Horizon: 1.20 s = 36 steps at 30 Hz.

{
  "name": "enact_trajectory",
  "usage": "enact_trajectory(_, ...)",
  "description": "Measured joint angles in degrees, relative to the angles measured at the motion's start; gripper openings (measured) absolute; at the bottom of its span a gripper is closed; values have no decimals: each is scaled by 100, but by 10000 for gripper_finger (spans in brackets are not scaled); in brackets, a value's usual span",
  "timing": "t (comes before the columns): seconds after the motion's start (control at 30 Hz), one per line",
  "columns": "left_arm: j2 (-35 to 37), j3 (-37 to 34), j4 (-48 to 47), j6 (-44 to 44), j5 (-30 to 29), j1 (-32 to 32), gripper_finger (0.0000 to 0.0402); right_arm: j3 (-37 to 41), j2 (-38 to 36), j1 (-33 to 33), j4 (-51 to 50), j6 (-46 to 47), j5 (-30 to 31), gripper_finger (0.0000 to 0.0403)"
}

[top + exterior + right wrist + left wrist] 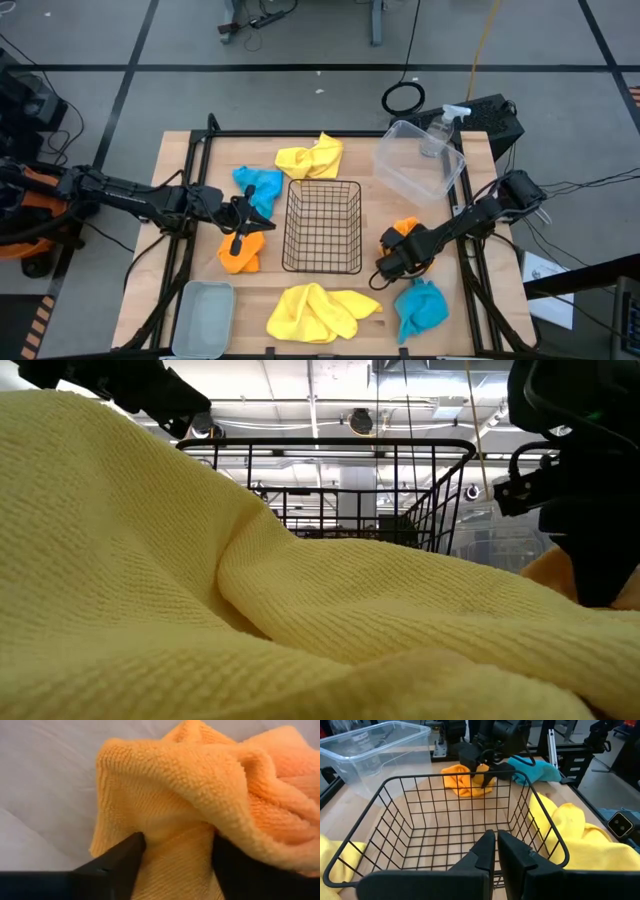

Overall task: Sort microfiber towel by color & place in baskets
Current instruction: Put the right orange microfiber towel into the wire basket

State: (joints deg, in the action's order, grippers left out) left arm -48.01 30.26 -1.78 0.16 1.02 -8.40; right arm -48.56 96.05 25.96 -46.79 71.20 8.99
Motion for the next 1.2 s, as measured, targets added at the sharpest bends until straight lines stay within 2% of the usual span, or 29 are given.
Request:
enact_trajectory(0.23, 0, 0, 2, -17, 2, 0, 28, 8, 11, 10, 185, 3, 64, 73)
enact_trajectory(0.37, 0, 0, 2, -118, 2, 0, 28, 9, 11, 8, 215, -58, 119, 16)
enact_trajectory(0.43, 0, 0, 0, -118, 2, 0, 28, 9, 10, 12, 213, -132, 122, 10)
enact_trajectory(0.67, 0, 0, 67, -120, 2, 0, 28, -176, -276, 248, -33, -5, 373, 24)
enact_trajectory(0.8, 0, 0, 389, -120, -15, 0, 28, -588, -589, 354, -432, 8, 447, 12)
enact_trajectory(1.2, -247, 0, 1309, -78, -37, 0, 28, -2399, -745, 905, -1335, -897, 1673, 10)
